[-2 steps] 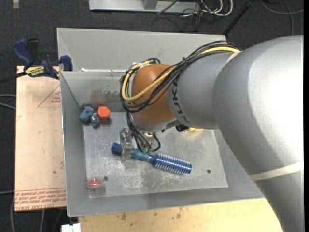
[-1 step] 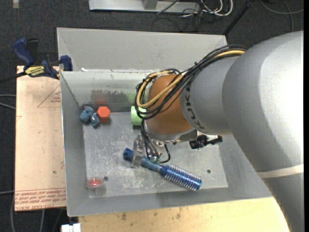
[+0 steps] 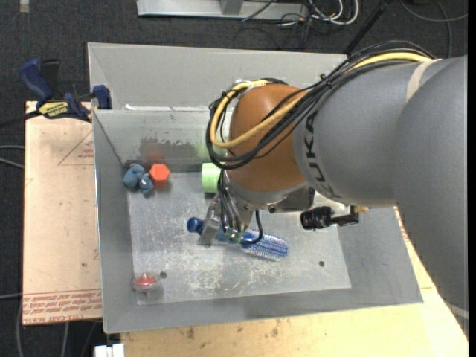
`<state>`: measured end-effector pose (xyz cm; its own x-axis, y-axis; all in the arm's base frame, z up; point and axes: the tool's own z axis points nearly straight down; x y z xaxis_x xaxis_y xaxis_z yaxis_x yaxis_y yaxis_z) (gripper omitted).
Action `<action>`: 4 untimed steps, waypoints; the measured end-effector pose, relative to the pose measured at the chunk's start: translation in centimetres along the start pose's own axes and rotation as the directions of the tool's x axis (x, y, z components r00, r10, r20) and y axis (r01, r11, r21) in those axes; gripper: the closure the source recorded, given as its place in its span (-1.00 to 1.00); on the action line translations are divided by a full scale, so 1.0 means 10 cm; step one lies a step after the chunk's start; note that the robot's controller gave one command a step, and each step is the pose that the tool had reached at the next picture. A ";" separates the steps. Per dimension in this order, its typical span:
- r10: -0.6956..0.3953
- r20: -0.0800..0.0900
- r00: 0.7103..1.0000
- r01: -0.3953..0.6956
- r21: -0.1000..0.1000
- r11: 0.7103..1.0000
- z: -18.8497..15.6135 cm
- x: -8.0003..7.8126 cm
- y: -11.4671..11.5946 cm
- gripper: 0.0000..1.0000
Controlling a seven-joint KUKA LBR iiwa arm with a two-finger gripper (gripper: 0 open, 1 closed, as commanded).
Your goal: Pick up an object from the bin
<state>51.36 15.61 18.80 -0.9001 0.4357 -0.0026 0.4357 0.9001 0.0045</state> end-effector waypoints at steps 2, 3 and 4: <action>-0.338 -0.009 0.941 0.338 0.005 0.941 1.07 -0.05 -0.08 1.00; -0.337 -0.006 0.941 0.337 0.003 0.941 1.05 -0.06 -0.07 -1.00; -0.369 -0.001 0.929 0.369 -0.002 0.929 1.19 -0.03 0.64 -1.00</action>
Offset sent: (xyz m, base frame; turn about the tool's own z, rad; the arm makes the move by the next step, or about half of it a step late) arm -0.0099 -0.0012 0.0399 -0.0170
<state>54.45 21.24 6.94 -0.9973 0.0729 -0.0031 0.0728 0.9973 0.0051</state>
